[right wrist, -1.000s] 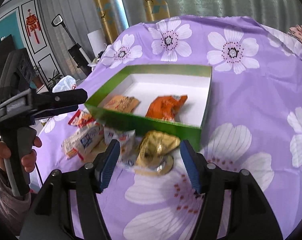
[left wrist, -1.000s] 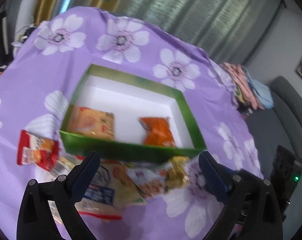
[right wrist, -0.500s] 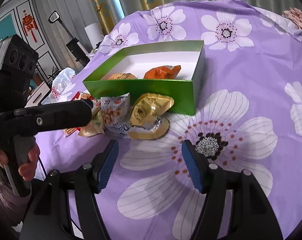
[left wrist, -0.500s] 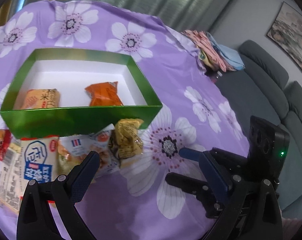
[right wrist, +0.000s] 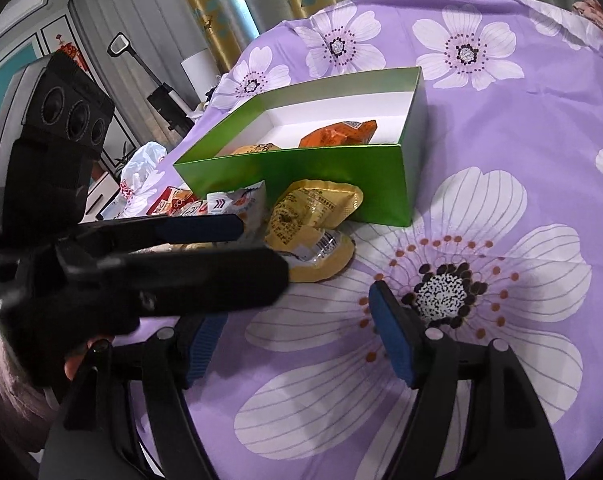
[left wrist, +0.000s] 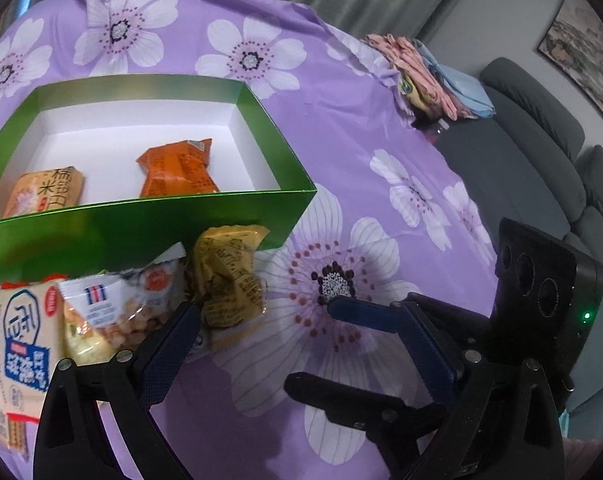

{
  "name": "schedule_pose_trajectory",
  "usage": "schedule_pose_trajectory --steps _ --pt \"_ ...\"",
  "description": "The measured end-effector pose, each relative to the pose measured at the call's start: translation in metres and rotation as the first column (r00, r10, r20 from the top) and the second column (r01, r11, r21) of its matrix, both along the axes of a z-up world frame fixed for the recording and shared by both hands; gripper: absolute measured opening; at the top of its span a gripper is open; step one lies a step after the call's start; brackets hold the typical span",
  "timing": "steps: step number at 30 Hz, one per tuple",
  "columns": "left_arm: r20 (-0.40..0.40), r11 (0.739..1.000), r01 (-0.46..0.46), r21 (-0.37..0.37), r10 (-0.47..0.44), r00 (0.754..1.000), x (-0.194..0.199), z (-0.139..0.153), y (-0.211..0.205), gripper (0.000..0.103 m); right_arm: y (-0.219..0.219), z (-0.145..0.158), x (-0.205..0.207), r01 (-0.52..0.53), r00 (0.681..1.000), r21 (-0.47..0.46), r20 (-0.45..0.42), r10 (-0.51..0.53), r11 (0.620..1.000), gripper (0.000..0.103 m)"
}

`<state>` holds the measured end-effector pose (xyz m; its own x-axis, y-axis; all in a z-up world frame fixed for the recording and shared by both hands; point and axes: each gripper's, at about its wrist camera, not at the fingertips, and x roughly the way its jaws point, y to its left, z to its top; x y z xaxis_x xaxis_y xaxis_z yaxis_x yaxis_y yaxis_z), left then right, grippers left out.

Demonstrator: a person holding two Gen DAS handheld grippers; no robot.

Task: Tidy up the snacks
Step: 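Grasp the gold-wrapped pastry with the right tool, then lower the gold pastry into the green box and release it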

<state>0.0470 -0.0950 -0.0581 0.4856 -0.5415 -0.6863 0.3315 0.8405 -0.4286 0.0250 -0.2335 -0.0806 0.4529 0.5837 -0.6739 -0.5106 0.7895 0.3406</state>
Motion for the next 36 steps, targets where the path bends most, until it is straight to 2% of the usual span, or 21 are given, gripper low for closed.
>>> schedule_pose_trajectory --steps 4,9,11,15,17,19,20,21,25,29,36 --pt "-0.022 1.0 -0.022 0.004 0.022 1.0 0.009 -0.006 -0.002 0.085 0.002 -0.005 0.006 -0.005 1.0 0.002 -0.016 0.005 1.0 0.073" --pt "-0.029 0.998 -0.055 0.015 0.055 0.998 0.015 -0.008 0.0 0.078 0.004 -0.01 0.017 -0.018 1.0 0.011 -0.026 0.018 1.0 0.073" --pt "-0.032 0.997 -0.075 0.031 0.076 0.997 0.017 -0.01 0.001 0.067 0.008 -0.012 0.021 -0.028 0.999 0.007 -0.03 0.028 1.0 0.073" --pt "-0.051 0.993 -0.098 0.064 0.102 0.994 0.023 -0.014 0.003 0.054 0.016 -0.016 0.029 -0.053 0.998 0.001 -0.043 0.053 0.999 0.073" --pt "-0.066 0.991 -0.109 0.076 0.114 0.991 0.026 -0.017 0.004 0.043 0.018 -0.017 0.031 -0.056 0.997 0.003 -0.052 0.056 0.998 0.073" --pt "-0.093 0.989 -0.119 0.09 0.127 0.988 0.03 -0.021 0.005 0.038 0.021 -0.019 0.033 -0.055 0.997 -0.005 -0.056 0.055 0.998 0.063" --pt "-0.098 0.989 -0.12 0.087 0.128 0.987 0.03 -0.022 0.006 0.037 0.022 -0.019 0.034 -0.049 0.997 -0.015 -0.058 0.048 0.999 0.059" --pt "-0.098 0.989 -0.121 0.088 0.13 0.987 0.03 -0.021 0.007 0.037 0.021 -0.02 0.036 -0.034 0.998 -0.023 -0.062 0.032 0.999 0.05" --pt "-0.096 0.99 -0.111 0.085 0.119 0.988 0.031 -0.021 0.005 0.035 0.019 -0.02 0.034 -0.026 0.998 -0.017 -0.057 0.025 1.0 0.044" --pt "-0.098 0.993 -0.105 0.052 0.11 0.989 0.028 -0.017 0.007 0.034 0.018 -0.015 0.029 -0.017 1.0 -0.01 -0.026 0.017 1.0 0.04" --pt "-0.035 0.996 -0.079 0.033 0.08 0.996 0.015 0.001 0.002 0.034 0.012 0.001 0.015 0.015 1.0 -0.003 0.013 -0.015 1.0 0.04"
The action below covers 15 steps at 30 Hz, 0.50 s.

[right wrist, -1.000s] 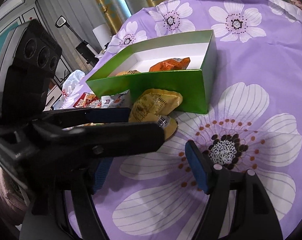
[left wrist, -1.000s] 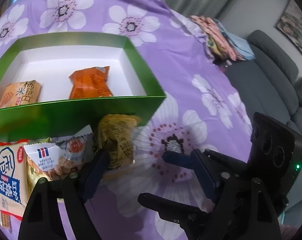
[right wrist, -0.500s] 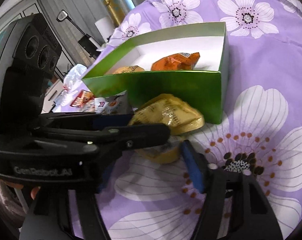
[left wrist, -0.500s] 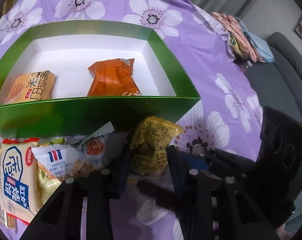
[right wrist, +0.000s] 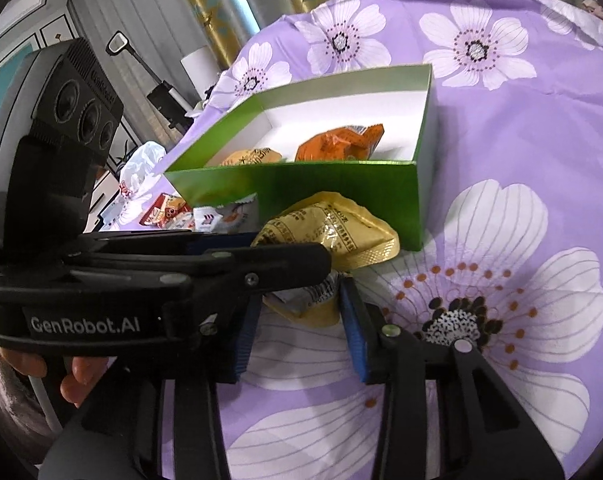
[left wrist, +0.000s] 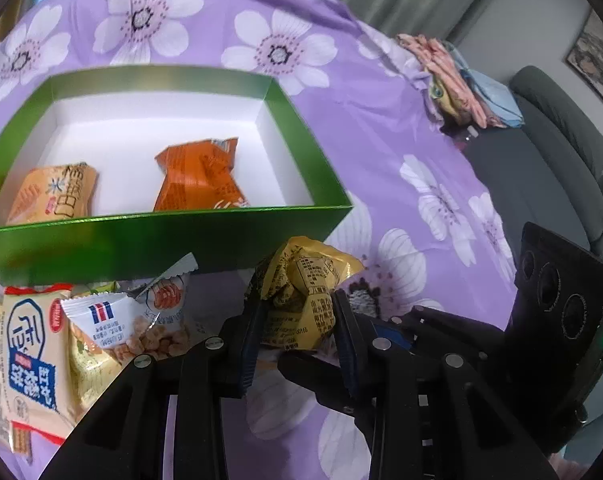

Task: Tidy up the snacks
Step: 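Lower the gold pastry into the green box and release it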

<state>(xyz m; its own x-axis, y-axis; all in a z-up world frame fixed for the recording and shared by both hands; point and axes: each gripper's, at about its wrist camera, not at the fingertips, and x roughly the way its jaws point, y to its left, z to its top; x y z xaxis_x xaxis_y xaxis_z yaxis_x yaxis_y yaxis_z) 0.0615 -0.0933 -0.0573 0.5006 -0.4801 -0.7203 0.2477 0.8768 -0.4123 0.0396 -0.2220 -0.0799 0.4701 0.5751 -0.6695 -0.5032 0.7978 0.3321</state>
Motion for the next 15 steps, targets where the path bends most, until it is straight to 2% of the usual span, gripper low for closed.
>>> schedule_pose_trajectory --steps 15 --pt "0.165 1.0 -0.021 -0.011 0.022 0.986 -0.023 0.059 0.008 0.034 0.01 0.062 -0.026 -0.008 0.985 -0.017 0.172 0.011 1.0 0.037"
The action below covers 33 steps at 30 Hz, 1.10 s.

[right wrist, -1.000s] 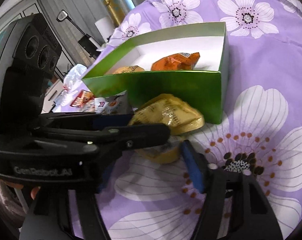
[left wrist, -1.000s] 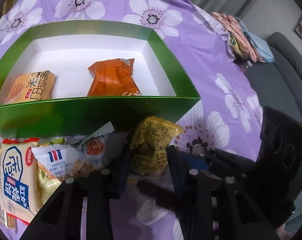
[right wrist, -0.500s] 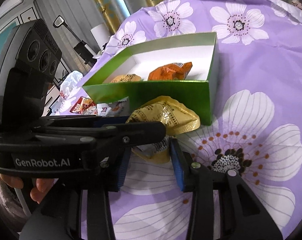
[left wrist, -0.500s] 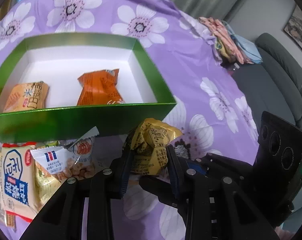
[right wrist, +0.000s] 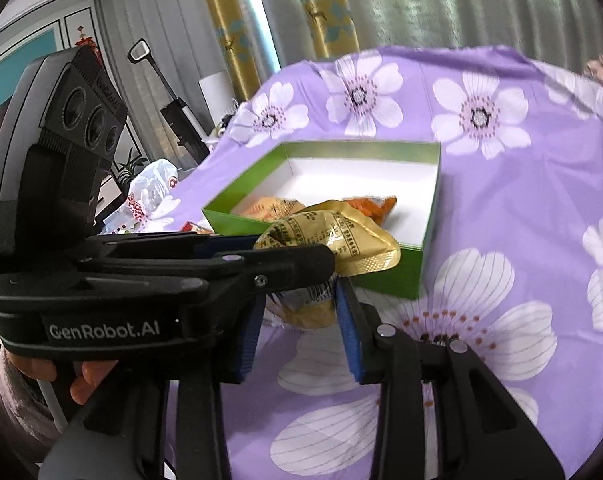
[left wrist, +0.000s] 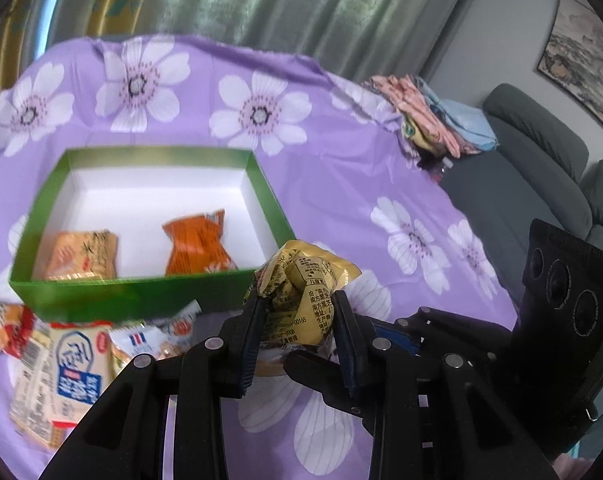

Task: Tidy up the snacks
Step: 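Lower the gold pastry into the green box and release it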

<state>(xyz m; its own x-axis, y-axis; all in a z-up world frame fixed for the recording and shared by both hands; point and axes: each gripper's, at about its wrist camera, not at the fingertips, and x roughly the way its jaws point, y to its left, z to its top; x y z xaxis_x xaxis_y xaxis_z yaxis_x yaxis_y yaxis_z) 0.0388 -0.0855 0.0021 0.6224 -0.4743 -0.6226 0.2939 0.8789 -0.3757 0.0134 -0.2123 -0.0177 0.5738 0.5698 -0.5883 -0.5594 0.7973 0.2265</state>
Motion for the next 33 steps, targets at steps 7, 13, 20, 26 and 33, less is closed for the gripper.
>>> schedule_pose_trajectory --steps 7,13,20,26,33 --pt "0.065 1.0 -0.014 -0.002 0.014 0.998 0.014 0.023 0.012 0.034 0.013 0.013 0.02 -0.013 0.999 -0.004 0.045 0.013 1.0 0.037" --pt "0.091 0.999 -0.034 -0.014 0.035 0.995 0.036 0.029 0.024 0.034 0.032 0.021 0.047 -0.032 0.997 -0.023 0.071 0.033 0.999 0.036" --pt "0.071 0.995 -0.093 -0.032 0.095 0.993 0.065 0.023 0.049 0.034 0.053 0.019 0.082 -0.063 0.996 -0.016 0.058 0.064 0.998 0.036" --pt "-0.015 0.98 -0.197 -0.033 0.197 0.98 0.087 0.002 0.078 0.038 0.07 0.003 0.111 -0.042 0.999 -0.049 0.004 0.043 0.998 0.046" --pt "-0.052 0.944 -0.328 -0.025 0.327 0.944 0.079 0.0 0.119 0.084 0.053 -0.005 0.103 0.006 1.0 -0.035 -0.027 -0.007 0.999 0.059"
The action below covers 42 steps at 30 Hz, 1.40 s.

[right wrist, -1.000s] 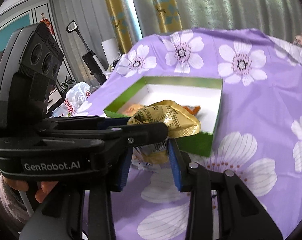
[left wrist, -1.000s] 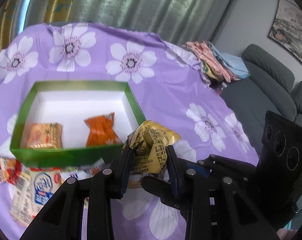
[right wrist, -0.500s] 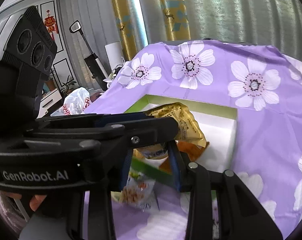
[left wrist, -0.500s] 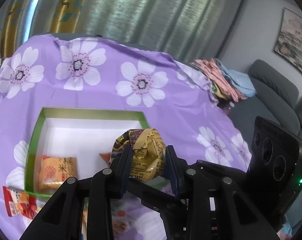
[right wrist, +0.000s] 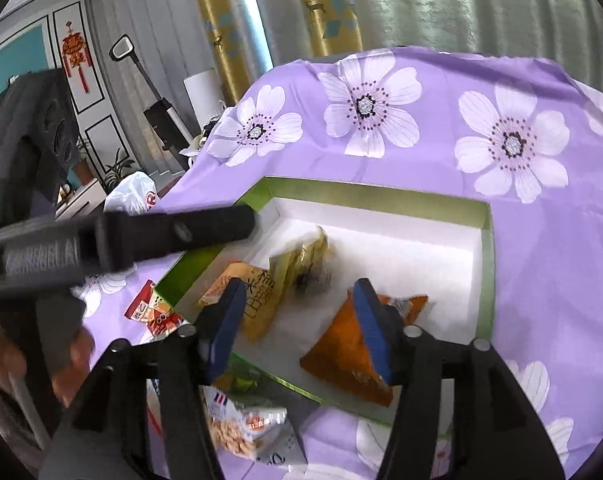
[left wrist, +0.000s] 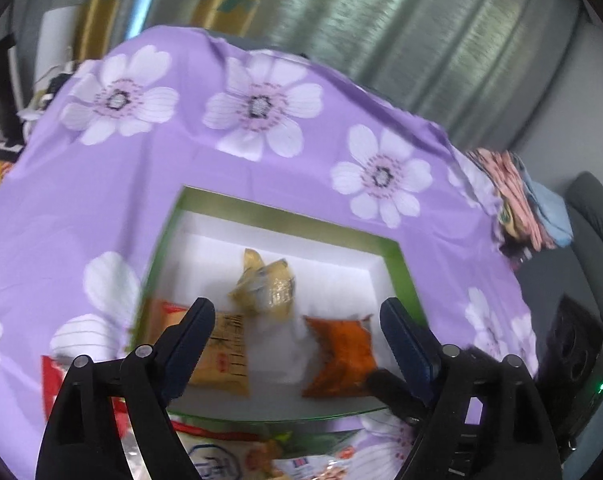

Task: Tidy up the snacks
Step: 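Lower the gold pastry into the green box and release it, then grasp the white peanut snack packet with the right tool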

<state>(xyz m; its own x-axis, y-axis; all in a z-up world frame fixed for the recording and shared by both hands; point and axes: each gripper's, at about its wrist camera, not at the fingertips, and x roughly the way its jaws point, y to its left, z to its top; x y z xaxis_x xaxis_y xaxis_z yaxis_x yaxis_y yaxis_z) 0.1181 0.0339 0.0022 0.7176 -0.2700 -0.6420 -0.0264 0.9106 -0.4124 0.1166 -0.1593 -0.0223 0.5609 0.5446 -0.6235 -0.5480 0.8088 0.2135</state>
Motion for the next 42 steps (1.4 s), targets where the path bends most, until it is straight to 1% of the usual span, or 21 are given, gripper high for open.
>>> schedule_pose_trajectory --steps 6,8,10,14,18,21,27,29,32,35,39,42 --pt "0.006 0.998 -0.045 0.041 0.045 0.999 -0.022 0.007 0.015 0.087 -0.023 0.006 -0.023 0.024 1.0 0.012 -0.003 -0.024 1.0 0.066" --pt "0.01 0.997 -0.055 0.059 0.055 0.998 -0.032 0.006 0.017 0.091 -0.028 0.007 -0.031 0.027 1.0 0.028 -0.012 -0.027 0.999 0.07" --pt "0.003 0.997 -0.062 0.054 0.062 0.998 -0.041 0.003 0.019 0.092 -0.032 0.006 -0.039 0.03 0.999 0.029 -0.017 -0.029 0.999 0.071" --pt "-0.013 0.998 -0.045 0.043 0.046 0.999 -0.056 -0.003 0.017 0.092 -0.032 0.001 -0.051 0.023 0.999 0.031 -0.038 -0.022 0.999 0.072" --pt "-0.04 0.999 0.006 0.051 -0.004 0.999 -0.066 -0.013 0.003 0.092 -0.029 -0.009 -0.064 0.015 0.998 0.017 -0.059 -0.014 1.0 0.072" --pt "-0.061 0.996 0.049 0.072 -0.044 0.997 -0.072 -0.02 -0.011 0.092 -0.028 -0.017 -0.074 0.003 0.997 0.012 -0.079 -0.002 1.0 0.072" --pt "-0.092 0.986 0.146 0.082 -0.138 0.986 -0.081 -0.035 -0.033 0.092 -0.026 -0.032 -0.085 -0.012 0.995 -0.015 -0.102 0.01 1.0 0.072" --pt "-0.111 0.981 0.183 0.061 -0.175 0.978 -0.081 -0.041 -0.039 0.092 -0.025 -0.038 -0.086 -0.015 0.993 -0.014 -0.115 0.014 1.0 0.072" --pt "-0.1 0.975 0.222 0.005 -0.22 0.97 -0.08 -0.043 -0.042 0.092 -0.024 -0.044 -0.086 -0.019 0.991 -0.008 -0.13 0.018 1.0 0.072" --pt "-0.094 0.971 0.24 -0.022 -0.241 0.966 -0.079 -0.044 -0.044 0.092 -0.02 -0.05 -0.084 -0.028 0.989 -0.001 -0.142 0.028 1.0 0.072" --pt "-0.128 0.97 0.242 -0.011 -0.242 0.962 -0.073 -0.052 -0.049 0.092 -0.016 -0.053 -0.082 -0.039 0.989 0.011 -0.145 0.041 0.999 0.072" --pt "-0.133 0.969 0.245 -0.003 -0.244 0.961 -0.072 -0.054 -0.052 0.092 -0.013 -0.055 -0.079 -0.047 0.987 0.019 -0.15 0.049 0.999 0.072"
